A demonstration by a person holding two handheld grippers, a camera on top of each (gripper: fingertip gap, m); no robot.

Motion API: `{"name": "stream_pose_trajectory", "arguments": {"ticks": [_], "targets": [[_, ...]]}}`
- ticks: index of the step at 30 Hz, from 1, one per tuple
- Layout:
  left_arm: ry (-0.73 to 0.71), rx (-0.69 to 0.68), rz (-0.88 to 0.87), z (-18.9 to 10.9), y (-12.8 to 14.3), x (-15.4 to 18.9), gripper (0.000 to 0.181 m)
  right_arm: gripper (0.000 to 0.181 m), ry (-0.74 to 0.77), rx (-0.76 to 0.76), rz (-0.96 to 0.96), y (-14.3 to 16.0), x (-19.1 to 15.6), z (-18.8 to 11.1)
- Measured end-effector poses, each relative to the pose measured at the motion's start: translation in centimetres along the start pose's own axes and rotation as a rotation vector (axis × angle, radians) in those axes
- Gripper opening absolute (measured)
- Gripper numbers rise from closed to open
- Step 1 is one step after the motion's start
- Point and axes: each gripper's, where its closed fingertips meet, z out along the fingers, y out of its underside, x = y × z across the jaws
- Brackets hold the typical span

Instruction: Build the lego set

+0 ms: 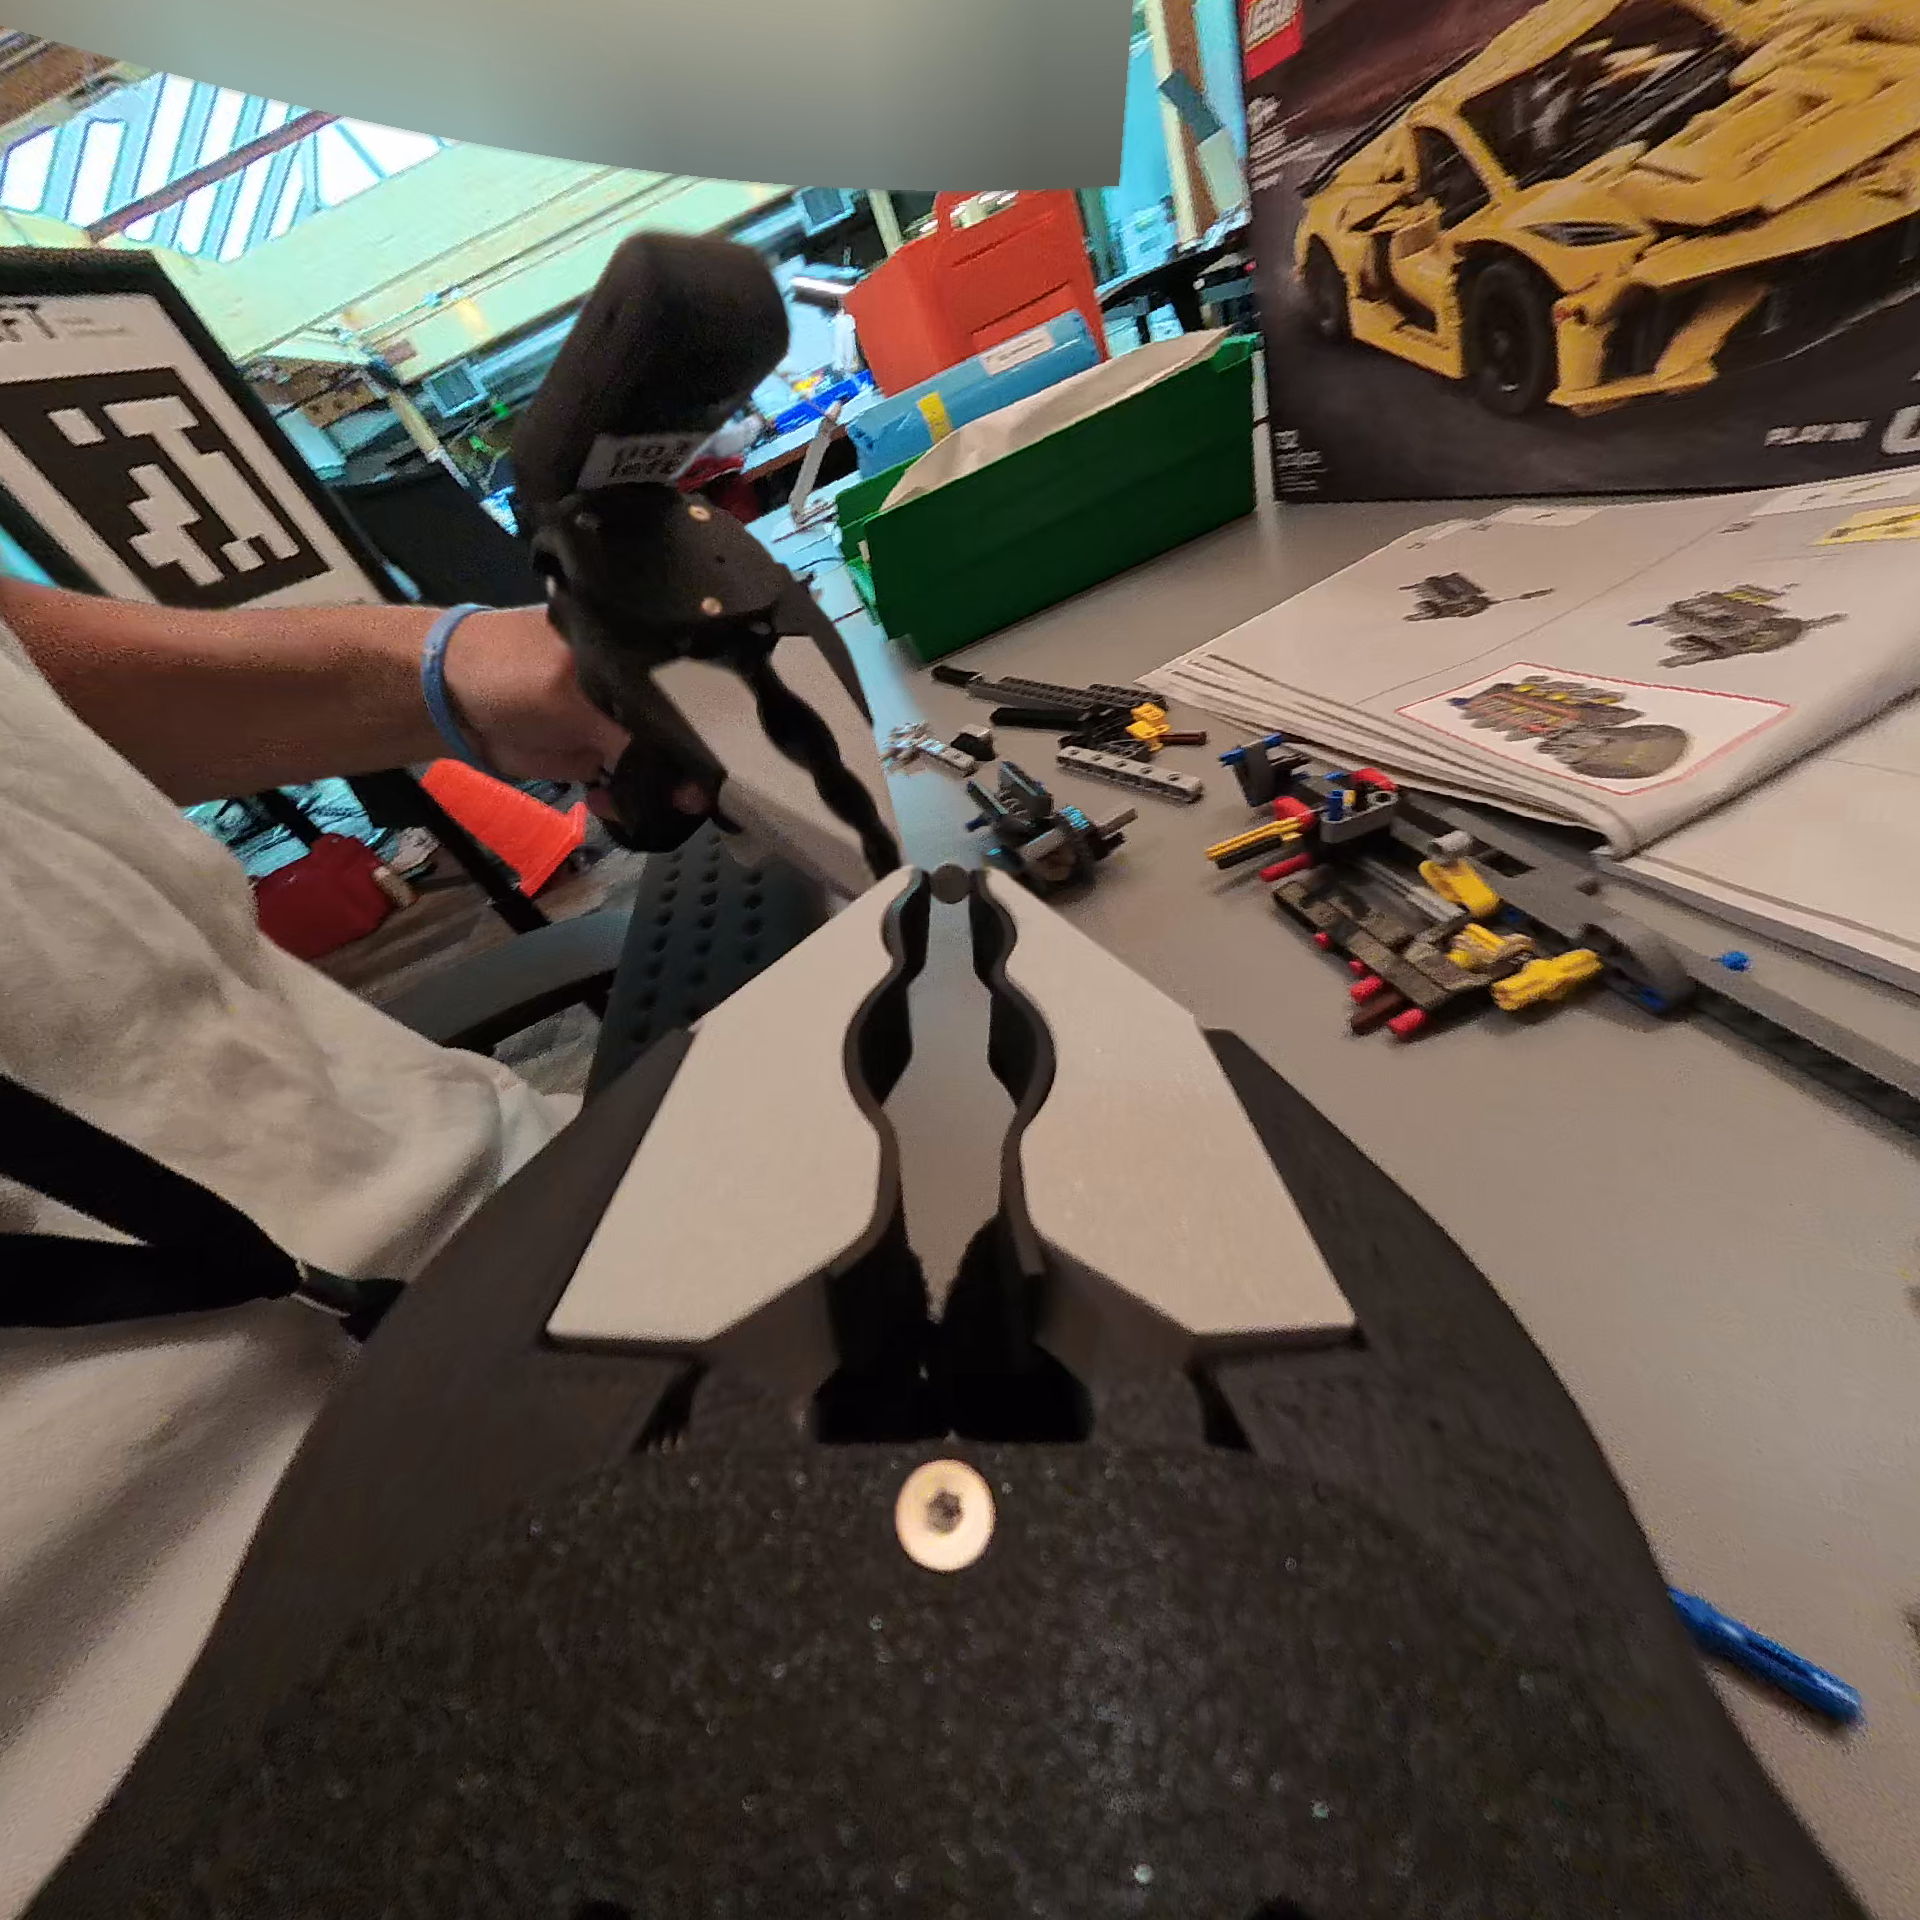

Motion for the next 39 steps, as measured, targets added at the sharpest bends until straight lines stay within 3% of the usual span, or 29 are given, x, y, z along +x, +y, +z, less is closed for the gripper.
{"name": "stream_pose_trajectory", "arguments": {"ticks": [4,8,13,22,25,30,39], "targets": [[0.365,0.481,-0.45,-0.9,-6.2,4.4,0.004,0.006,-0.044,0.029,-0.003,-0.8,-1.3,1.0],[0.591,0.657,-0.642,-1.7,-8.3,5.6,0.003,0.007,-0.001,0.179,-0.135,-3.3,-2.5,0.1],[0.721,0.596,-0.568,-1.9,-7.9,8.0,0.003,0.006,-0.013,0.147,-0.047,-2.7,-2.0,0.1],[0.713,0.538,-0.484,-1.5,-7.5,9.3,0.003,0.007,-0.063,0.064,-0.09,-1.3,-3.3,1.1],[0.707,0.534,-0.485,-1.4,-7.2,9.3,0.003,0.006,-0.048,0.106,-0.098,-2.0,-3.1,0.6],[0.722,0.506,-0.437,-1.2,-6.6,10.1,0.003,0.007,-0.129,0.051,-0.092,-1.0,-4.3,1.1],[0.774,0.525,-0.303,-1.9,-6.5,11.9,0.003,0.006,-0.361,0.057,0.126,-1.2,-6.5,0.5]]}}
